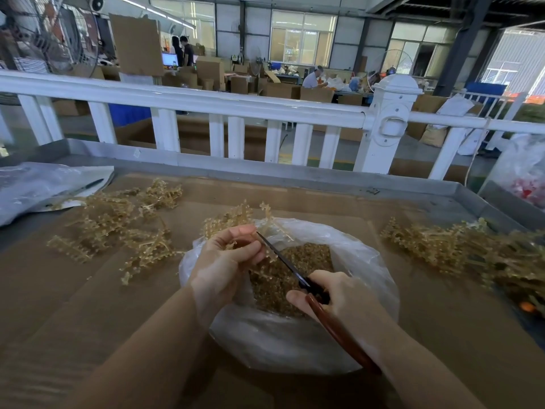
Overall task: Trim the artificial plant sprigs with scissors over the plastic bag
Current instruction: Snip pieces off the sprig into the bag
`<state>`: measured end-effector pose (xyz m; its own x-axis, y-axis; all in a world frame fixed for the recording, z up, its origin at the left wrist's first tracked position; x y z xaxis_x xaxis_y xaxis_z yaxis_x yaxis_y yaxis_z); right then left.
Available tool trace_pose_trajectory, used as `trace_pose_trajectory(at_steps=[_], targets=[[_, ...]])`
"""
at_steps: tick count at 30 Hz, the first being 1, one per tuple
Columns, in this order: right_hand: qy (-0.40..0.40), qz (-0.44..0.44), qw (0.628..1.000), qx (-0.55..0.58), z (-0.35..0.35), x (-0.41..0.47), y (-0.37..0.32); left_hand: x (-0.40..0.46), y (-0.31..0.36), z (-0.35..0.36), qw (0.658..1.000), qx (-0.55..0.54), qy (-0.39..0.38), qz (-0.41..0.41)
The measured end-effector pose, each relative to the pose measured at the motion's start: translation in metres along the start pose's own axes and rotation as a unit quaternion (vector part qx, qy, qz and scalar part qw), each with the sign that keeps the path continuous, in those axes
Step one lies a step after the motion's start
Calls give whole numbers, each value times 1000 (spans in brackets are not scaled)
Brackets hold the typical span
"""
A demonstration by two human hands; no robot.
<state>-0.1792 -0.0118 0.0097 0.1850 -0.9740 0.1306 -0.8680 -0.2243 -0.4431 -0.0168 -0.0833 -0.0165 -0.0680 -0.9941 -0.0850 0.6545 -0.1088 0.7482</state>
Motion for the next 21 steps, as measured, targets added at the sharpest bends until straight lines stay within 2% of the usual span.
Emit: trace_pose_trajectory(at_steps=[13, 21], targets=[[21, -1, 1000, -17, -4, -3, -1, -2, 1, 4, 999, 28, -31, 7], [33, -7, 999, -29, -1, -2, -2, 3, -9, 2, 998, -27, -23, -51]])
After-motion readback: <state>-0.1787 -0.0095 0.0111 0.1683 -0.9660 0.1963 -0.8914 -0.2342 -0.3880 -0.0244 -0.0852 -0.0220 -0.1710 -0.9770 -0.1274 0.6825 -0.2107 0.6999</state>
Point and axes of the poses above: each hand's wrist, its own x-axis towards the middle knuckle, its own z-axis out of the palm, y = z × x, the point moved 7 cm from there along x, towards the middle knuckle, and after that the axes turned 6 degrees about -x, right-handed, at the moved point
